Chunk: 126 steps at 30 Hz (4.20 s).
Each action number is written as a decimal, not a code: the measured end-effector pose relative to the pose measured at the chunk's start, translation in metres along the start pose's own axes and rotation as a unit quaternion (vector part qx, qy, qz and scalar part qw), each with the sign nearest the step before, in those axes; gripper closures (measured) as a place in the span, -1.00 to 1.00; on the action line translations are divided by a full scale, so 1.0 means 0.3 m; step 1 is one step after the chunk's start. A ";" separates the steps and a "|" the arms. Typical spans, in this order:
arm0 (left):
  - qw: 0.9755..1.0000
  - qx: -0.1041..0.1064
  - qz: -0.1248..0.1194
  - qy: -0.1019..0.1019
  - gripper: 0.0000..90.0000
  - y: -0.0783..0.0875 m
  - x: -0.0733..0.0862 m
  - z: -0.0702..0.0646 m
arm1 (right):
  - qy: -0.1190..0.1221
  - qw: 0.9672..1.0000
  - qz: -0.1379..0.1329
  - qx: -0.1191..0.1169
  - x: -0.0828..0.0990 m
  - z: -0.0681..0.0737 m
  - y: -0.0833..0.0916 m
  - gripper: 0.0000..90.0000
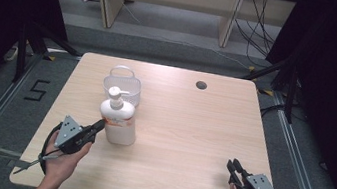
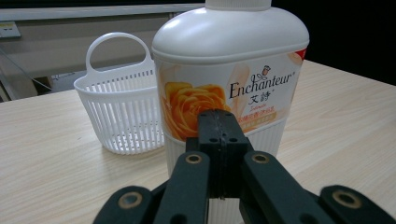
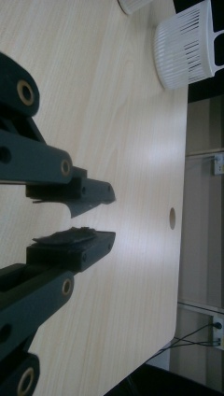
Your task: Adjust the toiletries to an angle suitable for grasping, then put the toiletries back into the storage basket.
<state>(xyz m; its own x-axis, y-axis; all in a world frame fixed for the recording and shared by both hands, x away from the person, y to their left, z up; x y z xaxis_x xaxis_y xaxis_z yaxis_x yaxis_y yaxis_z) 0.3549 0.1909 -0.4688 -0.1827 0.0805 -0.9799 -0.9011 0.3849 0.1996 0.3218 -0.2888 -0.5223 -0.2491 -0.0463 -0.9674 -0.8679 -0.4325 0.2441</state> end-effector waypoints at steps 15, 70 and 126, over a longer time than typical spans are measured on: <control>1.000 0.005 -0.017 0.024 0.40 0.065 -0.012 -0.014 | -0.010 1.000 0.021 0.006 0.000 0.003 0.005 0.40; 0.995 -0.060 -0.080 -0.013 -0.18 -0.040 -0.255 -0.101 | -0.017 1.000 0.013 0.003 0.001 0.002 0.001 0.26; 0.995 -0.079 -0.061 -0.006 0.31 -0.113 -0.312 -0.130 | 0.002 1.000 0.013 0.003 -0.002 -0.002 0.000 0.25</control>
<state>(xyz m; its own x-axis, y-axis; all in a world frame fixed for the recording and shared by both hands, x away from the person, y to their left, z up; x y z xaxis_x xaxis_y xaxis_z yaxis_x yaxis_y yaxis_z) 0.3870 0.1344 -0.3839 -0.0653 0.0528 -0.9965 -0.9669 0.2434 0.0763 0.3222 -0.2894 -0.5218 -0.2691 -0.0613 -0.9612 -0.8639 -0.4259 0.2690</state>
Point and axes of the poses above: each handheld gripper's, and its own axes: y roughly backward along the jaws, x roughly out of its underside, z roughly to its left, the point moved 3 cm from there along -y, roughly forward along the jaws, and after that the axes turned 7 degrees about -x, right-handed, at the moved point
